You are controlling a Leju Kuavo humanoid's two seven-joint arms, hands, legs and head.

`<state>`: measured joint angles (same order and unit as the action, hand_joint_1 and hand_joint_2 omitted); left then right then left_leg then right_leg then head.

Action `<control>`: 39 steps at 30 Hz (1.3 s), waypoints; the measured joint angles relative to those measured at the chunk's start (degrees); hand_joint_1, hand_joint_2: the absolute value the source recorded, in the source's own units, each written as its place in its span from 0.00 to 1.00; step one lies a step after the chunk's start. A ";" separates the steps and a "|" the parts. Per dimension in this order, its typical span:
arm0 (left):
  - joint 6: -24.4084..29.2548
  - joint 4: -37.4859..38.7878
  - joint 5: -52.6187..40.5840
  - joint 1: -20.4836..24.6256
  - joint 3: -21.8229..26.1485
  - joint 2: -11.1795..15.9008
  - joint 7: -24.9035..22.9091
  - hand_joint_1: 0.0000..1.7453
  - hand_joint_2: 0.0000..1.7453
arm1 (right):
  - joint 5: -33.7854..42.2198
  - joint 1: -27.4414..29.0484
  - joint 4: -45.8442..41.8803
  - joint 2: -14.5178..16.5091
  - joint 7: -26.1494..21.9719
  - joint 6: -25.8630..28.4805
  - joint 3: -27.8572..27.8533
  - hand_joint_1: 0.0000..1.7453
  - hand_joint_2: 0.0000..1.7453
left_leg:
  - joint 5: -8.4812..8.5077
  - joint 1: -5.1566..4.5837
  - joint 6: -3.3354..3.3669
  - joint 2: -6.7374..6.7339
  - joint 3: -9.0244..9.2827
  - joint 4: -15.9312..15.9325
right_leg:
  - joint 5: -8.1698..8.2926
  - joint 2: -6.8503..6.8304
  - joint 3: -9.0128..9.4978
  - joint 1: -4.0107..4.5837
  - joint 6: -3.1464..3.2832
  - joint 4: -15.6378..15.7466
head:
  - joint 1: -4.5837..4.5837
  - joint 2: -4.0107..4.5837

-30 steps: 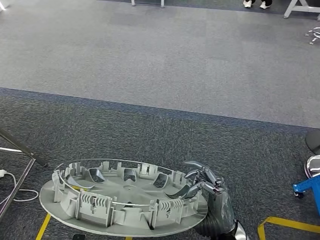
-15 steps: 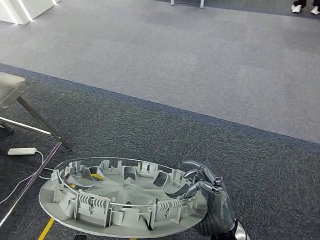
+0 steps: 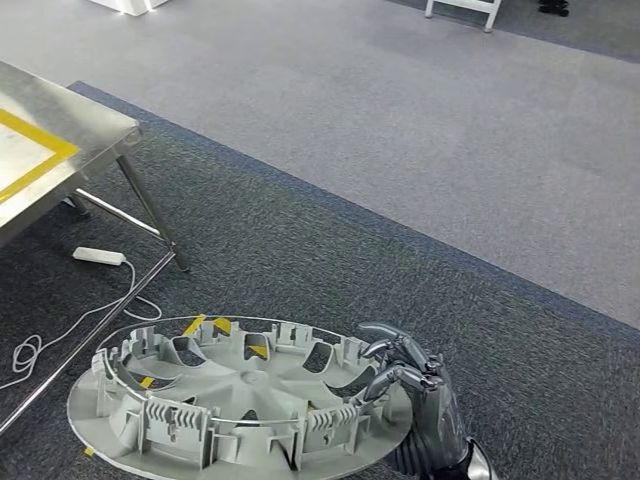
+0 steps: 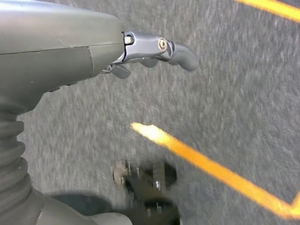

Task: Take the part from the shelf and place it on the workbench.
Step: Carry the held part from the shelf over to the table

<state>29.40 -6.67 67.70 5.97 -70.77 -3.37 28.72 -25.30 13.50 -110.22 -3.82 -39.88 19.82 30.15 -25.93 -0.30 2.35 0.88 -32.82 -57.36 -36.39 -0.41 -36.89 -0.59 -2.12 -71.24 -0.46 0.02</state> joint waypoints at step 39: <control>0.32 0.17 2.08 0.03 -2.40 -0.28 -0.50 0.00 1.00 | -6.78 -2.22 -1.31 0.46 5.16 3.94 1.70 1.00 1.00 | -4.09 -0.24 -1.02 0.25 3.01 -0.53 | 10.07 0.68 2.13 0.19 1.08 12.63 | 0.32 0.00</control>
<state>29.73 -6.49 69.77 6.00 -73.17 -3.66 28.22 -32.09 11.29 -111.53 -3.36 -34.72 23.76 31.85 -30.03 -0.54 1.33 1.13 -29.81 -57.89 -26.33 0.27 -34.77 -0.40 -1.04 -58.61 -0.14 0.02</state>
